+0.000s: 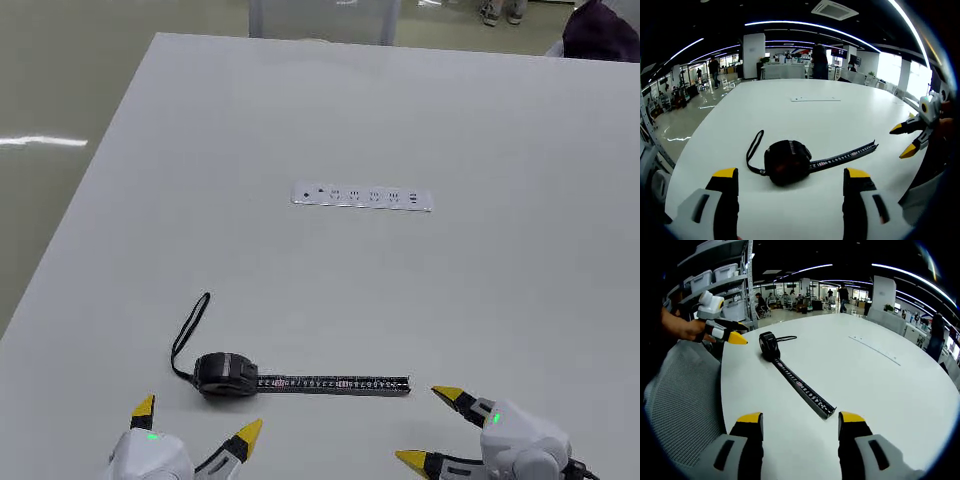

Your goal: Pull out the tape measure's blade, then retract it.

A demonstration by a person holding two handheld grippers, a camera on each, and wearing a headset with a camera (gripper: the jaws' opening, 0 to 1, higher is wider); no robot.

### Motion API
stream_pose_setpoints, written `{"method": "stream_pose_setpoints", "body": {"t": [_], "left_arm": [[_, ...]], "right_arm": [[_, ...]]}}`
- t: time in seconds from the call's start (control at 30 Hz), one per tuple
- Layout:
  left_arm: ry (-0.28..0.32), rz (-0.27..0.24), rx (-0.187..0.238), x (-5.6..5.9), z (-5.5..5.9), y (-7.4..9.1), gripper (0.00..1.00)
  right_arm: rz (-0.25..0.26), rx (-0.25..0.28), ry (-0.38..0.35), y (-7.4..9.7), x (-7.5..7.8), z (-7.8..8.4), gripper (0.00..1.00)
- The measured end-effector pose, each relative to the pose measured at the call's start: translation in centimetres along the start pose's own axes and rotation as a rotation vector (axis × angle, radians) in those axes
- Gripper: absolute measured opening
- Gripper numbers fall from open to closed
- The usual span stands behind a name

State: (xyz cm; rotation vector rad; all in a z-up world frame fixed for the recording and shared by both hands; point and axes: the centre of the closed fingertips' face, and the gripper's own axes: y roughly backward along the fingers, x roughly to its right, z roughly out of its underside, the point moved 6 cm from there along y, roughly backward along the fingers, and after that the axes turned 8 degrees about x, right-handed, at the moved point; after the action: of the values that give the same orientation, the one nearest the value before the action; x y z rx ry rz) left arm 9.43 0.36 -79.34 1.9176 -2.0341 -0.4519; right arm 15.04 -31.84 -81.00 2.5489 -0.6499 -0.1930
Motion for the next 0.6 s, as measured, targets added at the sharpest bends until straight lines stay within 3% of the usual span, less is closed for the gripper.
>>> {"method": "stream_pose_setpoints", "body": {"t": [0.6], "left_arm": [[0.064, -0.036, -0.022, 0.6, 0.8, -2.5, 0.82]], "right_arm": [[-0.103, -0.012, 0.082, -1.4, 3.2, 0.7, 0.58]]}}
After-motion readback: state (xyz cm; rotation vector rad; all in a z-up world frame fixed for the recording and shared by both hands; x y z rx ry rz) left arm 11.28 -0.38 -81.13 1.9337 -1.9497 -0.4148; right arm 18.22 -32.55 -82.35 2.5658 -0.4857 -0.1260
